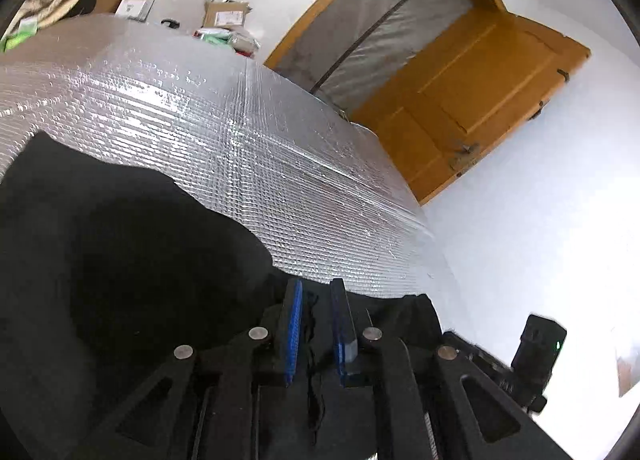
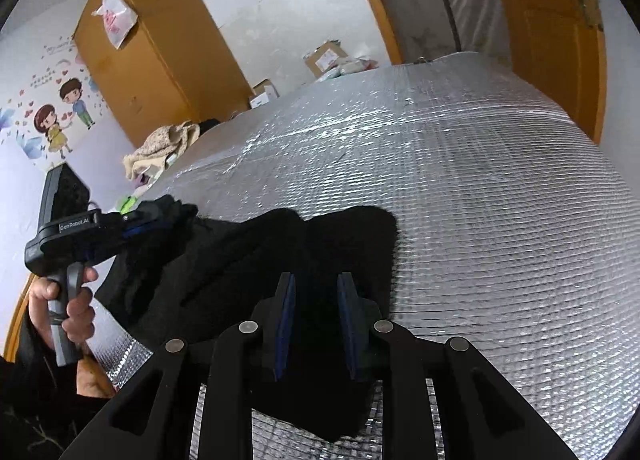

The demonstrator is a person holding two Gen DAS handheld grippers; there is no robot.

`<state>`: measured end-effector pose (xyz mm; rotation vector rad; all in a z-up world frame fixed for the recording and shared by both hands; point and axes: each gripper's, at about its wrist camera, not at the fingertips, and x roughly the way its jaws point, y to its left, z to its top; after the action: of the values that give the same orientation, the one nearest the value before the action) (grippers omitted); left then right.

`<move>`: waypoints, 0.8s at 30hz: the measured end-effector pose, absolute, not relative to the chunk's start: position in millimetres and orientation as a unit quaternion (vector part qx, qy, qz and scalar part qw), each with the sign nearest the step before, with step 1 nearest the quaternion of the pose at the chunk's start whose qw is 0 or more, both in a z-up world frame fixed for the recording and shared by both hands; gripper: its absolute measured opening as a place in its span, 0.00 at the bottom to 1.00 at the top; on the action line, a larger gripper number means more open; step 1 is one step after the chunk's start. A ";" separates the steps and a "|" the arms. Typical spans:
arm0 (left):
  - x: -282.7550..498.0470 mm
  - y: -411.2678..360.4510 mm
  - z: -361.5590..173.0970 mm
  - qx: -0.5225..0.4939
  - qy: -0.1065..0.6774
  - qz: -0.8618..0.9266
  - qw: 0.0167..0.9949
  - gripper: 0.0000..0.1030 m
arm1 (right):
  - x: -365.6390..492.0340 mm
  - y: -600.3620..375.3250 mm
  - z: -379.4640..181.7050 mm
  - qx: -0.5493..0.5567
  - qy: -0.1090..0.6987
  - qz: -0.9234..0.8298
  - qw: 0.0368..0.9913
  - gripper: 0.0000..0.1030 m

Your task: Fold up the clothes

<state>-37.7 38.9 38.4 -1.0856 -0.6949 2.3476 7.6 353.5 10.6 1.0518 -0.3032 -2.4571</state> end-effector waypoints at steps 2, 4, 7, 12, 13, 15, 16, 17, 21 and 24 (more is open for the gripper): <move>-23.2 50.5 47.2 -0.381 -0.214 0.862 0.255 0.13 | 6.0 355.9 10.8 0.379 -0.113 -0.891 0.221 0.22; -8.8 72.5 49.8 -0.385 -0.155 0.866 0.280 0.13 | 4.5 358.2 11.1 0.377 -0.117 -0.892 0.218 0.22; 0.4 95.0 38.4 -0.413 -0.106 0.856 0.292 0.13 | 2.6 360.4 11.5 0.374 -0.121 -0.893 0.216 0.22; 5.3 87.7 31.1 -0.419 -0.117 0.859 0.271 0.13 | 9.3 334.2 14.3 0.376 -0.109 -0.881 0.267 0.22; 4.8 83.3 32.4 -0.415 -0.124 0.862 0.264 0.13 | 10.8 324.8 12.7 0.382 -0.108 -0.873 0.284 0.24; 1.8 74.1 33.4 -0.408 -0.135 0.865 0.258 0.13 | 12.9 303.2 8.0 0.395 -0.099 -0.856 0.318 0.24; 0.3 69.4 33.9 -0.405 -0.140 0.867 0.255 0.13 | 12.2 291.7 5.4 0.401 -0.092 -0.850 0.330 0.24; 0.9 67.2 33.8 -0.404 -0.141 0.867 0.255 0.13 | 10.5 280.0 2.4 0.409 -0.085 -0.842 0.341 0.24; 7.6 61.7 30.2 -0.407 -0.140 0.862 0.268 0.13 | -8.0 246.4 -7.5 0.439 -0.080 -0.822 0.355 0.24; 14.0 59.0 24.6 -0.413 -0.129 0.858 0.277 0.13 | -30.3 233.5 -3.1 0.444 -0.097 -0.813 0.364 0.24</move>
<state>14.0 59.0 24.6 -1.1082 -0.3476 2.3040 -30.3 233.5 -3.1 1.1416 -0.2494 -2.0929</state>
